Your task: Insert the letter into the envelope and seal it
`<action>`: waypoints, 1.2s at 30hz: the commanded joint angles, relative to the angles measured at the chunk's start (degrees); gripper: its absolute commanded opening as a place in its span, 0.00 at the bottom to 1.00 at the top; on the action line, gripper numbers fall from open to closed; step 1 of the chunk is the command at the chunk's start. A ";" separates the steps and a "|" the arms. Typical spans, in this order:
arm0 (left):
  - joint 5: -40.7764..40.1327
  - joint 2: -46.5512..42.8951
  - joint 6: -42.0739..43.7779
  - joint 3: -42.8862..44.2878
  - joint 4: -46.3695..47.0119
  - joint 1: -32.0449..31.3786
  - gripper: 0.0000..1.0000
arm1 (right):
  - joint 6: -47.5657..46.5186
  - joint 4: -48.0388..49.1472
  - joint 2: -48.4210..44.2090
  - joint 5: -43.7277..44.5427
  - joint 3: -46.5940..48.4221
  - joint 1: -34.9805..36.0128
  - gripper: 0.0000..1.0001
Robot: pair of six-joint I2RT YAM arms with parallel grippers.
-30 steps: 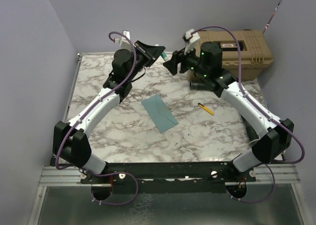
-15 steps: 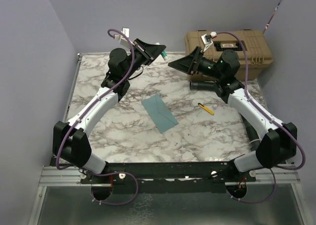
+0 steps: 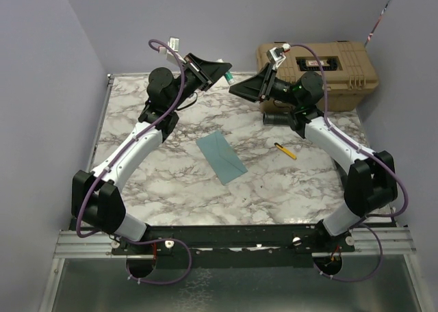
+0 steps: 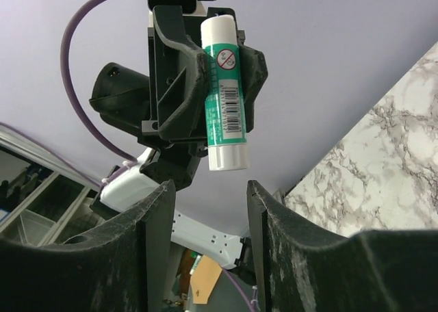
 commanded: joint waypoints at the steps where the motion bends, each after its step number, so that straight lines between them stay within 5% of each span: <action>1: 1.80 -1.97 -0.42 -0.74 1.79 -0.10 0.00 | 1.87 3.69 1.82 -1.43 1.81 -0.30 0.49; 12: 1.68 -3.21 -0.53 -1.91 1.80 -0.14 0.00 | 2.03 4.35 4.49 -0.63 5.24 -0.40 0.51; 22: 0.22 -3.64 -0.53 -2.04 1.87 -0.10 0.00 | -3.42 -0.06 4.79 -2.99 6.00 -0.32 0.04; 25: -1.29 -3.91 -0.35 -2.44 1.80 -0.10 0.00 | -14.91 -8.75 3.27 -2.27 7.02 -0.17 0.01; 28: -3.91 -4.72 -0.42 -3.59 1.80 -0.10 0.00 | -39.54 -26.32 1.36 4.70 10.72 1.55 0.01; 32: -8.81 -5.00 -2.65 -3.61 -2.29 -0.10 0.00 | -62.88 -47.97 3.28 26.56 21.17 9.12 0.01; 36: -11.29 -4.43 -5.82 -2.47 -7.57 -0.10 0.00 | -71.84 -55.24 6.90 47.62 27.33 16.03 0.01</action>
